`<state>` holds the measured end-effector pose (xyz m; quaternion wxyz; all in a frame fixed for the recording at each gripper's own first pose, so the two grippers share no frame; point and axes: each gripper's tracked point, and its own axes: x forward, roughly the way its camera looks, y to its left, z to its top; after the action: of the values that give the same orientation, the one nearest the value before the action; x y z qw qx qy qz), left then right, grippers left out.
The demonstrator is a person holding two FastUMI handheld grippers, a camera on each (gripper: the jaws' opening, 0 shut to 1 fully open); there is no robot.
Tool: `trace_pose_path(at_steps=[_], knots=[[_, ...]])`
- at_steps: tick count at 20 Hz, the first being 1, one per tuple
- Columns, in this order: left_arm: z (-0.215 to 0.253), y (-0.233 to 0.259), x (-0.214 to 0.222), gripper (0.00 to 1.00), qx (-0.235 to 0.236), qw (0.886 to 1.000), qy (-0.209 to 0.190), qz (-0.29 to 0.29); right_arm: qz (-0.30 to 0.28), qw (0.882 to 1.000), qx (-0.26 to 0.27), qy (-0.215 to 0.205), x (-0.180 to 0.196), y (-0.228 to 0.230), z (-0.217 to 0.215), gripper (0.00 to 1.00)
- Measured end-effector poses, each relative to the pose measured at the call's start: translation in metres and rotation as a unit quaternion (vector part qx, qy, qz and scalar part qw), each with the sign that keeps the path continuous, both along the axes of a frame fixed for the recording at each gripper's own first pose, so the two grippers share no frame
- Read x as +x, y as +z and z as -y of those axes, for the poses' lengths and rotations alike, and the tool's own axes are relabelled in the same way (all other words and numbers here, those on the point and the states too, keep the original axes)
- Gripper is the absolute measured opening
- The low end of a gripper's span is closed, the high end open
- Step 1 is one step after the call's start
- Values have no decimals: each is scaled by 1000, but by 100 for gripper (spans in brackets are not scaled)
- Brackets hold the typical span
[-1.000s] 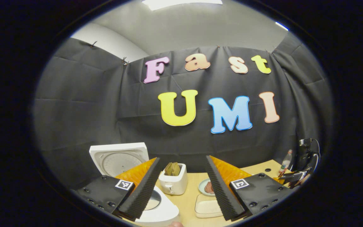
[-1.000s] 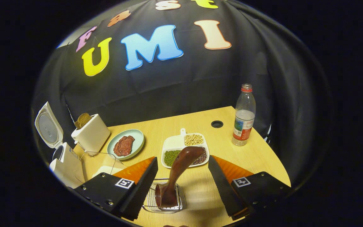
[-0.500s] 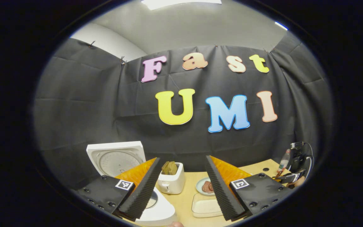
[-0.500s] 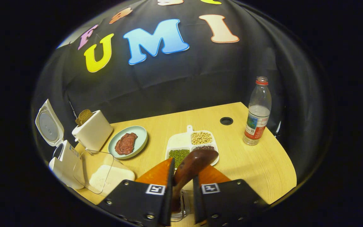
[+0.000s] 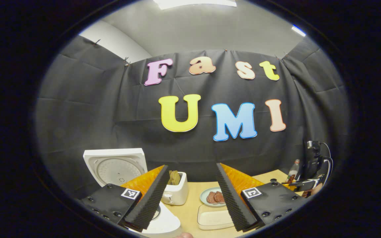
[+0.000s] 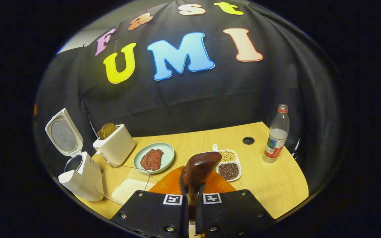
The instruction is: Close the left gripper, press the button to open the rice cooker; take a wooden spoon from the chopstick holder with the right hand, scoop a spoonful of rice and pour it into the rice cooker, then put the wooden spoon back into the chopstick holder.
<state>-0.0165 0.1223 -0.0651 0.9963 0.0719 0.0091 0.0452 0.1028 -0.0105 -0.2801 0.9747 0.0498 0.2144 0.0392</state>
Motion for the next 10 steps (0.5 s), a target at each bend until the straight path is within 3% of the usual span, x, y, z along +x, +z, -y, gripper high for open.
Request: trace_pose_path(at_steps=[5,10], knots=[[-19,-4,1,96,-22,999,-26,-2,43,999,11,-20,-13,55,-16,8],[-45,-2,-4,97,-29,999,-46,-3,59,997,55,-4,-18,77,-65,8]])
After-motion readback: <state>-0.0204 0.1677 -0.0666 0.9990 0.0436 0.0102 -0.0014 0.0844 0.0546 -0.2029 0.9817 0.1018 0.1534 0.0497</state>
